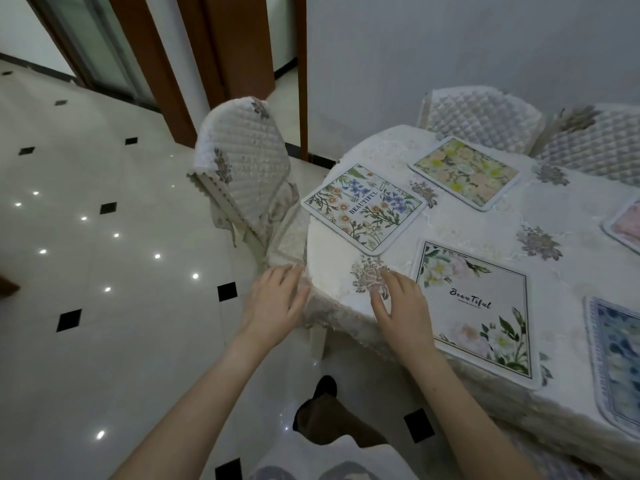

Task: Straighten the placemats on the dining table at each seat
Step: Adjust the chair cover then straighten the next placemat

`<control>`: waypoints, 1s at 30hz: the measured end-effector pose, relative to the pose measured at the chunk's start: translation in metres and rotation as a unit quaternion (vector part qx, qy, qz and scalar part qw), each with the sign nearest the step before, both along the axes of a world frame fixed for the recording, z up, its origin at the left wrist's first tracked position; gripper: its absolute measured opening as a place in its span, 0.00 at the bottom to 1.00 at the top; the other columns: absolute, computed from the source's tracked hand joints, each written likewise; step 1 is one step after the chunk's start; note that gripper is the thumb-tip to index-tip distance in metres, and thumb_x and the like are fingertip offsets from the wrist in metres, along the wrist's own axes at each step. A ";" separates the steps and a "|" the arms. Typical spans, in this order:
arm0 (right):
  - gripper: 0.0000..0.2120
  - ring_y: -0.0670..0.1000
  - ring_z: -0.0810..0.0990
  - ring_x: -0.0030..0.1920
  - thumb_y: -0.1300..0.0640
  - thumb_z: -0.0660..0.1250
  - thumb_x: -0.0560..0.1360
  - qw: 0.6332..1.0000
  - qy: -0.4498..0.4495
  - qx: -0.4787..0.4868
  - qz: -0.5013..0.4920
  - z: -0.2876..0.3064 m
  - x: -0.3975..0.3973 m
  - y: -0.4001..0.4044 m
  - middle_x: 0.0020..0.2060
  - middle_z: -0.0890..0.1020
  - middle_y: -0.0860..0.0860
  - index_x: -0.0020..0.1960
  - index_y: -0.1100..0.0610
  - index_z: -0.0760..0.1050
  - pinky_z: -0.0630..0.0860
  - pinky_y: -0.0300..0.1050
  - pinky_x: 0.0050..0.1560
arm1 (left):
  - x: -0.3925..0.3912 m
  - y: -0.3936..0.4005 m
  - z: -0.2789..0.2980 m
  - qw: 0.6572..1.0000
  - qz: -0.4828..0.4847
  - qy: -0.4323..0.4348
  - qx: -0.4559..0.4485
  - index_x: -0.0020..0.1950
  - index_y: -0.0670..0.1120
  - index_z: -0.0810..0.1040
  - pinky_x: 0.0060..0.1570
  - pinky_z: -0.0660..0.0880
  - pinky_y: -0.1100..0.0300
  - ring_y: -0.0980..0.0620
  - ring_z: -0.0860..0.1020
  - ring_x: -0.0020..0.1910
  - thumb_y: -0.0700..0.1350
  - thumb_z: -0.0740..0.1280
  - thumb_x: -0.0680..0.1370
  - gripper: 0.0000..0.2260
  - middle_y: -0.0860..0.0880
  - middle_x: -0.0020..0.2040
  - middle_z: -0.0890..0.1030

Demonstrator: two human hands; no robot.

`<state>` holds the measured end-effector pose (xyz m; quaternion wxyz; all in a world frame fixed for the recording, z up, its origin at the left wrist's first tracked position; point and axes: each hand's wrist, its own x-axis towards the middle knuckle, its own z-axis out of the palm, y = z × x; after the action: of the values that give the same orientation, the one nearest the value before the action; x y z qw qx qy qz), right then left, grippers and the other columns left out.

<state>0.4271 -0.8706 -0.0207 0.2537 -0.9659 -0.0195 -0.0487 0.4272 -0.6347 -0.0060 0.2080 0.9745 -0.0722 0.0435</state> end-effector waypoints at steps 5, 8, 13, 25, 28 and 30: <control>0.22 0.56 0.69 0.66 0.48 0.57 0.79 1.000 0.005 0.005 -0.010 -0.014 0.064 0.003 0.66 0.74 0.55 0.69 0.57 0.67 0.67 0.54 0.68 | 0.073 0.007 -0.008 0.999 -0.014 0.020 0.024 0.69 0.48 0.68 0.63 0.66 0.53 0.48 0.69 0.65 0.53 0.56 0.80 0.19 0.47 0.66 0.74; 0.21 0.56 0.69 0.66 0.48 0.57 0.79 0.999 0.013 0.011 -0.029 -0.013 0.103 0.002 0.66 0.74 0.55 0.70 0.56 0.67 0.66 0.53 0.67 | 0.120 0.006 -0.003 0.999 -0.022 0.021 0.028 0.70 0.47 0.68 0.64 0.65 0.54 0.48 0.68 0.66 0.53 0.56 0.80 0.20 0.47 0.66 0.73; 0.21 0.54 0.68 0.67 0.48 0.56 0.79 0.999 0.011 0.020 -0.048 -0.005 0.156 0.000 0.66 0.74 0.54 0.69 0.56 0.67 0.67 0.52 0.67 | 0.181 0.002 0.008 0.999 -0.040 0.015 0.015 0.70 0.46 0.68 0.63 0.66 0.54 0.47 0.70 0.65 0.51 0.57 0.80 0.20 0.47 0.66 0.74; 0.21 0.55 0.69 0.66 0.49 0.58 0.79 0.986 0.025 0.022 -0.163 -0.016 0.218 0.022 0.66 0.74 0.54 0.69 0.57 0.68 0.67 0.51 0.67 | 0.297 0.001 -0.013 0.985 -0.169 0.028 0.022 0.70 0.49 0.67 0.62 0.69 0.54 0.50 0.70 0.64 0.58 0.50 0.79 0.23 0.50 0.65 0.75; 0.21 0.55 0.70 0.66 0.48 0.58 0.79 0.978 0.030 0.020 -0.206 -0.020 0.224 0.044 0.65 0.74 0.55 0.69 0.57 0.69 0.68 0.52 0.66 | 0.325 0.008 -0.019 0.973 -0.229 0.030 0.018 0.70 0.49 0.66 0.63 0.68 0.54 0.51 0.70 0.64 0.56 0.51 0.80 0.22 0.50 0.65 0.74; 0.22 0.55 0.69 0.67 0.48 0.57 0.79 0.968 0.040 0.025 -0.245 -0.022 0.227 0.062 0.66 0.74 0.55 0.69 0.57 0.68 0.68 0.53 0.67 | 0.344 0.017 -0.021 0.962 -0.271 0.031 0.009 0.69 0.47 0.68 0.63 0.69 0.54 0.50 0.71 0.63 0.55 0.53 0.80 0.21 0.49 0.64 0.75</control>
<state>0.6537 -0.8085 -0.0429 0.2590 -0.9355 0.2294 -0.0714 0.7708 -0.6180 -0.0266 0.2058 0.9209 -0.3278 -0.0453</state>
